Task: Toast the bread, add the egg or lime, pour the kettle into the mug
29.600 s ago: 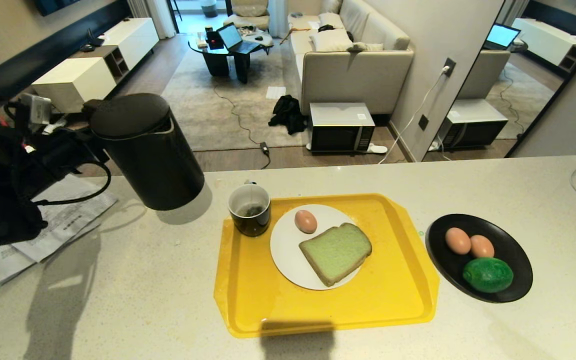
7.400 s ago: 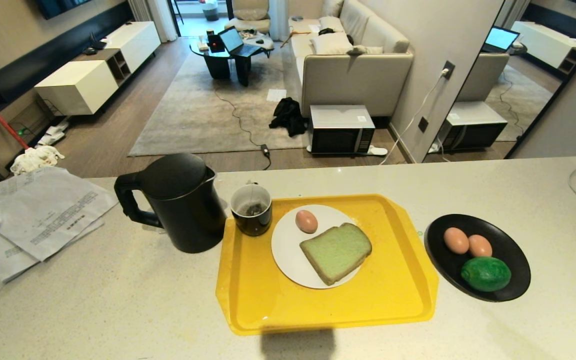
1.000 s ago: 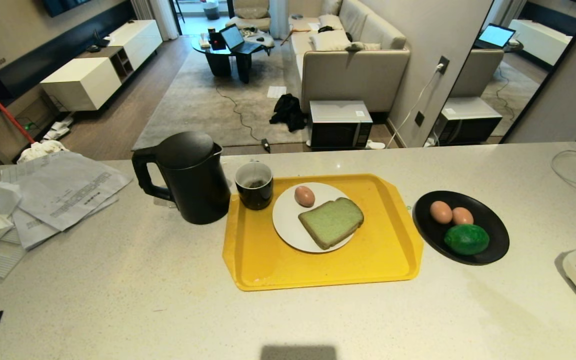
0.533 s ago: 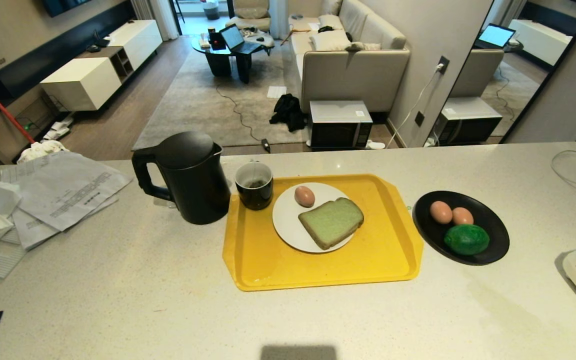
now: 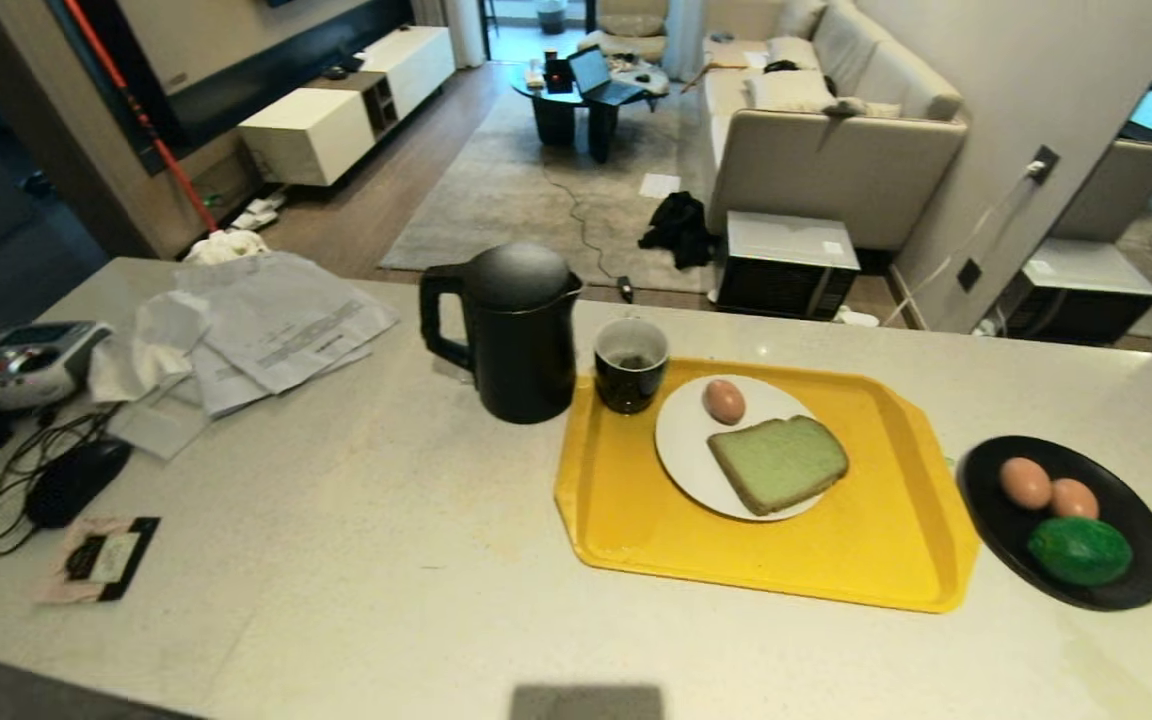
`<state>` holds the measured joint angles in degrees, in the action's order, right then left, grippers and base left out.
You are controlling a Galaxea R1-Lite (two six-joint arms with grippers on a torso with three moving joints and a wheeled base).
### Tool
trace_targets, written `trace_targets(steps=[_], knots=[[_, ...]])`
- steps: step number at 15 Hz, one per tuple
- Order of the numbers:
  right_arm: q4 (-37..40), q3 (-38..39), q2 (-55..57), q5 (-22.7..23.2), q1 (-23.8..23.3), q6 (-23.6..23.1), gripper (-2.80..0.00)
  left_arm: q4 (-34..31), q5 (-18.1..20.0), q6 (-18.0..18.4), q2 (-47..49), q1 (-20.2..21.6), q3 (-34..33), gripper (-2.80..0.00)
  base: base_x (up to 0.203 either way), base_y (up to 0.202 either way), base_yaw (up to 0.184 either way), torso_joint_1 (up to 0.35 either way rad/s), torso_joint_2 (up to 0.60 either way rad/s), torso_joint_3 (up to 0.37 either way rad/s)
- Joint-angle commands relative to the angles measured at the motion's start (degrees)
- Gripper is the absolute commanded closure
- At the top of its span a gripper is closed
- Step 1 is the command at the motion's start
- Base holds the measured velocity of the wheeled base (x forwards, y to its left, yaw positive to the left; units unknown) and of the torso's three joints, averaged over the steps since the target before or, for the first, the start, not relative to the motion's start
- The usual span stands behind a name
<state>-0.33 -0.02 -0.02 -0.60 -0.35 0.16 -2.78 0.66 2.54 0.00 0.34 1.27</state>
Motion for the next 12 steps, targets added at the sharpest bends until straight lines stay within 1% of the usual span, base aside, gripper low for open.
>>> trace_targets(steps=[1,3,4,10,12], knots=[[-0.03,0.05,0.02,-0.01,0.0,0.02,0.0,-0.03,0.04,0.01,-0.09,0.01,-0.04,0.0,-0.002,-0.009,0.201,-0.002,0.0,0.006],[-0.03,0.11,0.02,-0.01,0.0,0.02,0.0,-0.03,0.04,0.1,-0.09,0.01,0.04,0.0,-0.001,-0.007,0.149,0.003,0.01,0.005],[-0.03,0.09,0.02,-0.01,0.0,0.02,0.0,-0.03,0.04,0.03,-0.09,0.01,-0.04,0.0,-0.001,-0.004,0.072,0.002,0.0,0.002],[-0.03,0.03,0.02,0.07,0.0,0.05,0.0,-0.03,0.04,0.01,-0.09,0.01,0.05,0.0,0.0,0.0,0.0,0.0,0.0,0.0],[-0.03,0.11,0.02,0.07,0.0,0.02,0.0,-0.03,0.04,0.1,0.0,0.01,0.05,0.0,0.007,0.014,-0.122,0.002,0.0,0.002]])
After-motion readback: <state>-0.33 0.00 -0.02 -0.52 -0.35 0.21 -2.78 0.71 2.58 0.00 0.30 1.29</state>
